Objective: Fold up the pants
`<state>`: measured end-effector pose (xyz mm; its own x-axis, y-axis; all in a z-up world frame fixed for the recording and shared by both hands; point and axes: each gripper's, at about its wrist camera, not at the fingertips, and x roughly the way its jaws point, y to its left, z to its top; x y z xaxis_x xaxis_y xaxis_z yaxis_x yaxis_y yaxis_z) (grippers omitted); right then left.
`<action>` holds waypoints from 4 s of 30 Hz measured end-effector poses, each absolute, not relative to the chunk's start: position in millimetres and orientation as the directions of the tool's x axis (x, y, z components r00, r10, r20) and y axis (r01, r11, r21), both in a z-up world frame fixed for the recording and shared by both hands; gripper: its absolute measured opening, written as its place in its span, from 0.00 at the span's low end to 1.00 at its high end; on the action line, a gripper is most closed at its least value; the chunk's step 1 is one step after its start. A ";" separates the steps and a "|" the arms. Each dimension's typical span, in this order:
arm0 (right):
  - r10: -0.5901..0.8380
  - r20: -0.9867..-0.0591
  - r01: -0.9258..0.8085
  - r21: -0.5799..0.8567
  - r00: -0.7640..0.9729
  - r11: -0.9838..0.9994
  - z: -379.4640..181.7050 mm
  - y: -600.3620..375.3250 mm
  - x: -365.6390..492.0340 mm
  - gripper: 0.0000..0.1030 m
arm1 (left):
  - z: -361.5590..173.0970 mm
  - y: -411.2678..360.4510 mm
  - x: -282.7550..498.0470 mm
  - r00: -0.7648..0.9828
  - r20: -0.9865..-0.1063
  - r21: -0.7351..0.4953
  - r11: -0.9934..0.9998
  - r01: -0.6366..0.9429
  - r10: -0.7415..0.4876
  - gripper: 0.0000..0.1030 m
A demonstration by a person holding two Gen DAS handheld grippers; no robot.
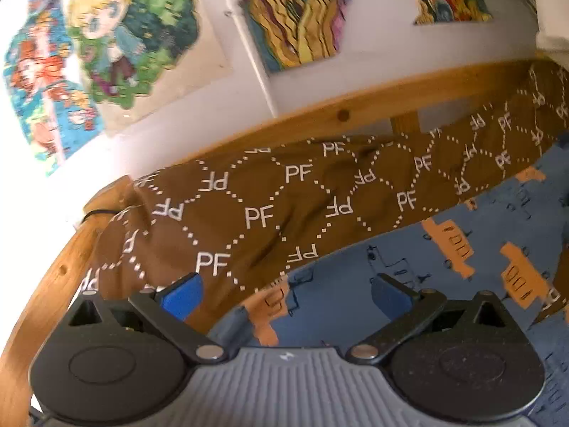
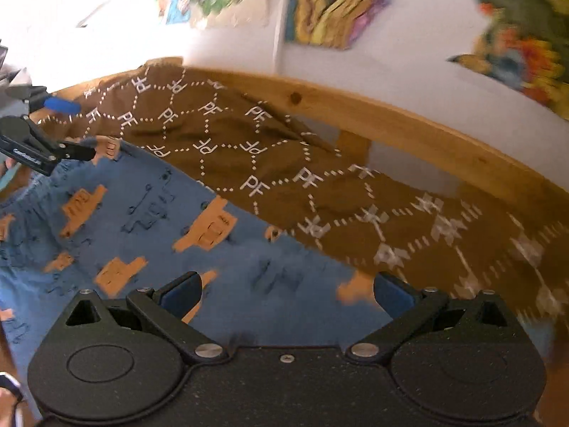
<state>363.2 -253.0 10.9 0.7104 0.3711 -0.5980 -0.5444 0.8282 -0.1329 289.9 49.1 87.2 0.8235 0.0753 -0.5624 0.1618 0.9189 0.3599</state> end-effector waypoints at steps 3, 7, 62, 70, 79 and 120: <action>0.433 -0.664 -0.601 -0.031 0.609 0.799 3.3 -239.5 415.7 0.99 | 80.9 56.7 308.3 0.819 -0.570 0.387 0.902 0.191 0.071 1.00; 0.482 -0.736 -0.624 0.105 0.474 0.774 -11.6 -225.6 475.4 0.92 | 69.1 67.8 327.3 0.782 -0.623 0.388 0.879 0.277 0.029 0.95; 0.341 -0.574 -0.587 -0.319 0.744 0.744 20.7 -173.9 472.6 0.00 | 74.4 99.3 363.4 0.686 -0.725 0.303 0.922 0.243 0.057 0.06; 0.368 -0.534 -0.578 -0.302 0.761 0.758 35.5 -193.0 422.2 0.00 | 92.4 96.2 326.9 0.774 -0.632 0.334 0.913 0.233 0.033 0.03; 0.430 -0.475 -0.603 -0.307 0.767 0.737 41.5 -215.9 317.9 0.00 | 111.4 97.6 249.6 0.850 -0.518 0.352 0.883 0.311 -0.094 0.03; 0.443 -0.612 -0.721 -0.331 0.655 0.609 -72.0 -233.8 134.5 0.00 | -21.3 49.8 98.5 0.781 -0.625 0.707 0.424 0.566 0.000 0.02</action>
